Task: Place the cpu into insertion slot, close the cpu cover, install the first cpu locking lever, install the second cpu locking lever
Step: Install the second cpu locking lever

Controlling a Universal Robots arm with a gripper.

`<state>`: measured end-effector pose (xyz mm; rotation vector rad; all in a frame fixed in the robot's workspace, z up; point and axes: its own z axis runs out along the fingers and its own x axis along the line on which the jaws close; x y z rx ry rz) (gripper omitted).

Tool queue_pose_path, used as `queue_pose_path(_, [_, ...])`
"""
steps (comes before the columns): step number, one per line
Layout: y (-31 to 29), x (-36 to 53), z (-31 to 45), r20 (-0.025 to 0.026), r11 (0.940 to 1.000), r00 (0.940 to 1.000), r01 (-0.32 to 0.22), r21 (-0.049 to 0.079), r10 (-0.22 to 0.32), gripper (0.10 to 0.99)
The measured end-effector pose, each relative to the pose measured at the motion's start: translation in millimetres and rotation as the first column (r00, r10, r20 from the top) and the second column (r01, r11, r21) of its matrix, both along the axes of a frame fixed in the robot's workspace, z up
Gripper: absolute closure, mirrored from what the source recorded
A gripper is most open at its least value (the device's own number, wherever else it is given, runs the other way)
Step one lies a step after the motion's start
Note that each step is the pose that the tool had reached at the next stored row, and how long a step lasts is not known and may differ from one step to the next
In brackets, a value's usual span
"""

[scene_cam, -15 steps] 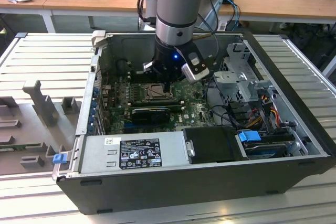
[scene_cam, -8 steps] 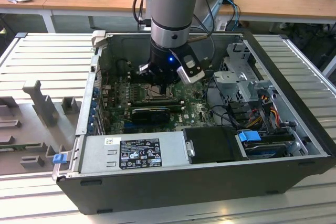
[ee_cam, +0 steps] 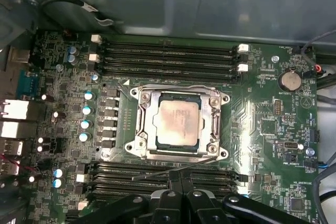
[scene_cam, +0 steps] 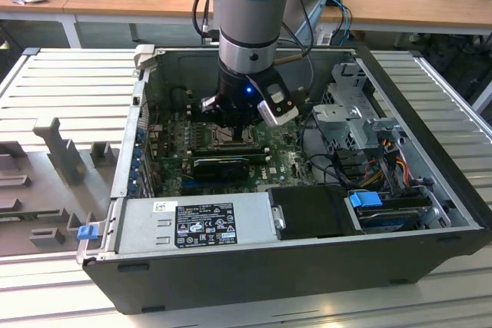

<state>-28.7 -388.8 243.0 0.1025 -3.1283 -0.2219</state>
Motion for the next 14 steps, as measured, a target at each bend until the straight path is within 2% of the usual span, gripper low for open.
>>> queue_pose_path(7, [-2.2, 0.2, 0.0, -0.0001, 1.0, 1.0, 0.0, 0.0, 0.0, 0.98])
queue_pose_path(9, [-3.9, 0.1, 0.0, -0.0007, 1.0, 1.0, 0.0, 0.004, 0.0, 0.98])
queue_pose_path(11, [-5.6, 0.1, -0.1, -0.0039, 0.9998, 1.0, 0.0, 0.018, 0.0, 0.98])
queue_pose_path(13, [-6.9, -1.8, -0.3, -0.0045, 0.9992, 1.0, 0.0, 0.041, 0.0, 0.98])
queue_pose_path(14, [-7.1, -3.9, -0.5, -0.0045, 0.999, 1.0, 0.0, 0.045, 0.0, 0.98])
